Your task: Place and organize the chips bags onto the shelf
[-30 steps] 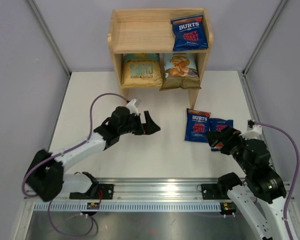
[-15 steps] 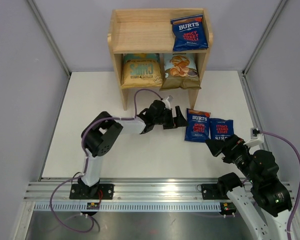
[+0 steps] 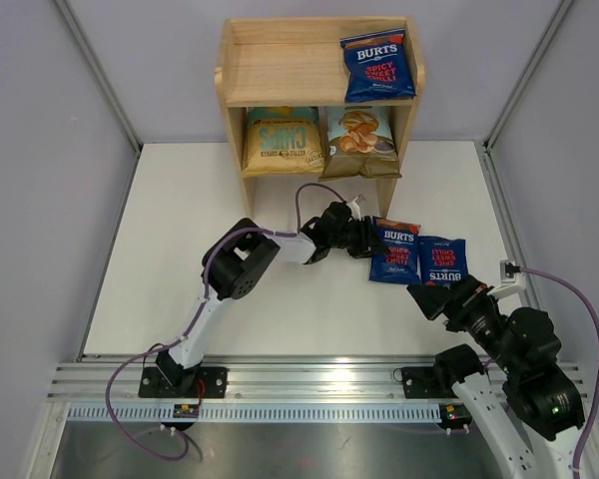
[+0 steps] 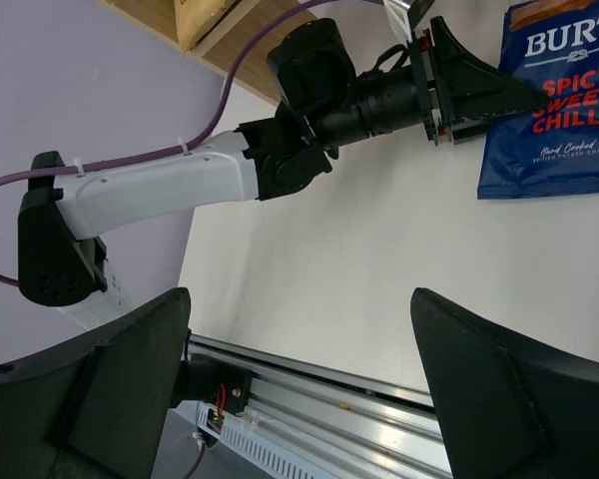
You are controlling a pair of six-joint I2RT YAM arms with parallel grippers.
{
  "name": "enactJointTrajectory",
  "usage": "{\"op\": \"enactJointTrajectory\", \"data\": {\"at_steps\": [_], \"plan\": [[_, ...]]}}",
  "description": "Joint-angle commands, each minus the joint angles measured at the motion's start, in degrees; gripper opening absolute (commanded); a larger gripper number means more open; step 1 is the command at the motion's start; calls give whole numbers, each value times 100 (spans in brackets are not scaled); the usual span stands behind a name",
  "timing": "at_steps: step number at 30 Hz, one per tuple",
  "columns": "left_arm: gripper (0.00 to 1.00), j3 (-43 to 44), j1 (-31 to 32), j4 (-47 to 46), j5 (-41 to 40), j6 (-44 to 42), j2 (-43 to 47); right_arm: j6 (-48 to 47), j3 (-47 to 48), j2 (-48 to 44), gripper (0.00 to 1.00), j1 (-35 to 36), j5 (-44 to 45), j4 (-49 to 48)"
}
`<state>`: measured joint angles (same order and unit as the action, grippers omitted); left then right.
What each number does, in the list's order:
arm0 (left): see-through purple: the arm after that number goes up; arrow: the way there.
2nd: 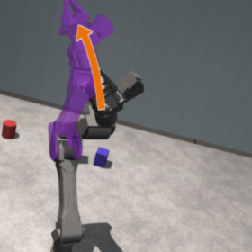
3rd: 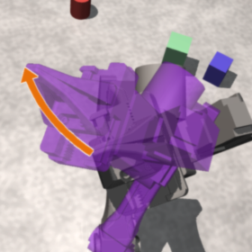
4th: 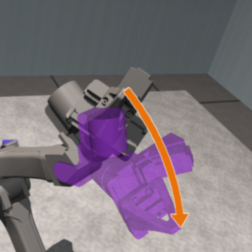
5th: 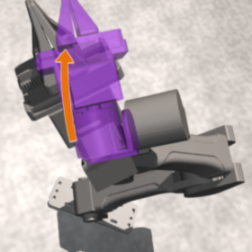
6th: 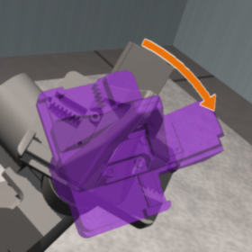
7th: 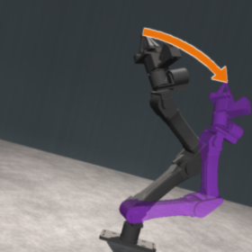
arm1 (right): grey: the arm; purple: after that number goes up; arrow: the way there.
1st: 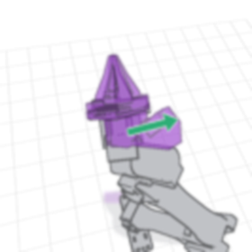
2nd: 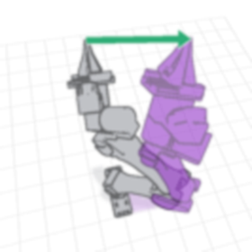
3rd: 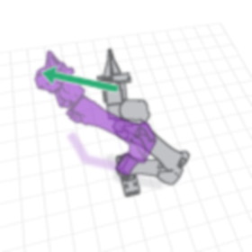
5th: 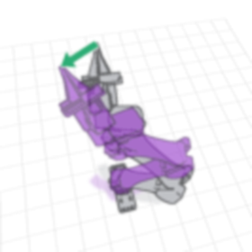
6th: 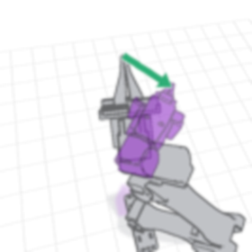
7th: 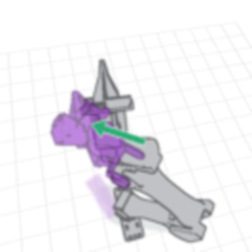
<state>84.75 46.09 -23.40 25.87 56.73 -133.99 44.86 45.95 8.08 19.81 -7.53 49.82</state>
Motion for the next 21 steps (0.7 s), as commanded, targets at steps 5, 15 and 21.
{"op": "enactJointTrajectory", "data": {"at_steps": [5,15,21], "plan": [[10,-1096,67,-1043,-519,435,486,84,-209,-438,99,-21,-47,-87],[0,-4735,120,-3652,-2173,1208,2719,558,-1183,-562,99,-21,-608,-710],[0,-5986,120,-4972,-2797,1376,3782,1303,-2324,-26,100,-21,-1654,-2314]]}}
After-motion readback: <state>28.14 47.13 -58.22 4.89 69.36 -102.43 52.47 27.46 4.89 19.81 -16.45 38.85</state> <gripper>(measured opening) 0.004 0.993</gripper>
